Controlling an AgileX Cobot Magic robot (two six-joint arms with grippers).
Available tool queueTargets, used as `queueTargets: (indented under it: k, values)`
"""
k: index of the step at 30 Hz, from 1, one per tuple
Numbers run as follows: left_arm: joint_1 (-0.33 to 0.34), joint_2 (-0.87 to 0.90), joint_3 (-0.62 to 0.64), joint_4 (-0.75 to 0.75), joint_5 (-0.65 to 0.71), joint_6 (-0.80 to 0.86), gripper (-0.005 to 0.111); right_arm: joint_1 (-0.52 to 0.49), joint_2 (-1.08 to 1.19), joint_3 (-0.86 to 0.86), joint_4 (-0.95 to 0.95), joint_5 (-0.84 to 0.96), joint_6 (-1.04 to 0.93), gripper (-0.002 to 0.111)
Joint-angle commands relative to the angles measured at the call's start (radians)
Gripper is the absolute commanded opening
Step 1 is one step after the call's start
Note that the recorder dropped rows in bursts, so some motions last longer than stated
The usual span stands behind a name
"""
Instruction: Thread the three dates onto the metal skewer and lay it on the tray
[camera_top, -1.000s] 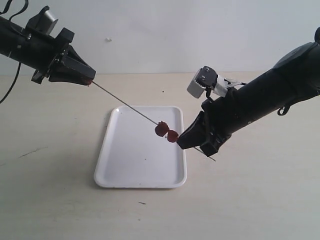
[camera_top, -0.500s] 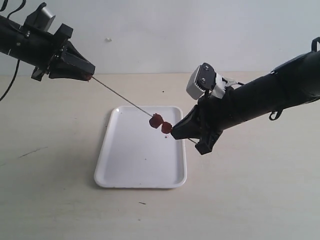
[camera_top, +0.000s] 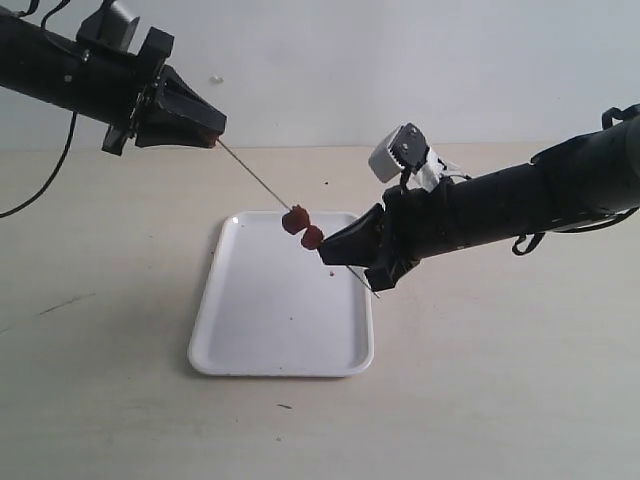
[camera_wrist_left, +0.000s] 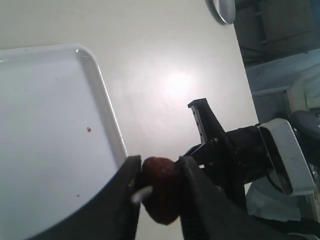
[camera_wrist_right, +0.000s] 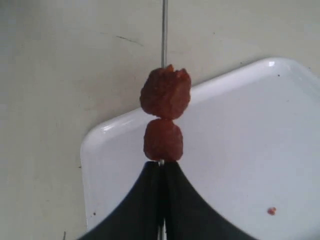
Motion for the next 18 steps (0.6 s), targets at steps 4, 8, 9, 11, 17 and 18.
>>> queueTargets:
  k: [4, 8, 9, 11, 17, 18]
  values:
    - [-0.041, -0.009, 0.002, -0.021, 0.024, 0.008, 0.026, 0.008, -0.011, -0.006, 0.053, 0.089, -0.018, 0.000]
    - [-0.057, -0.009, 0.002, -0.019, 0.024, 0.010, 0.036, 0.008, -0.011, -0.006, 0.079, 0.091, -0.009, 0.000]
    - [-0.060, -0.009, 0.002, -0.019, 0.024, 0.010, 0.039, 0.008, -0.011, -0.006, 0.079, 0.093, -0.007, 0.000]
    - [-0.065, -0.009, 0.002, -0.017, 0.024, 0.010, 0.041, 0.008, -0.011, -0.006, 0.079, 0.097, 0.006, 0.000]
    - [-0.071, -0.009, 0.002, -0.017, 0.024, 0.028, 0.042, 0.008, -0.011, -0.006, 0.091, 0.115, 0.010, 0.000]
    - [-0.071, -0.009, 0.002, -0.017, 0.024, 0.030, 0.042, 0.008, -0.011, -0.006, 0.091, 0.113, 0.010, 0.000]
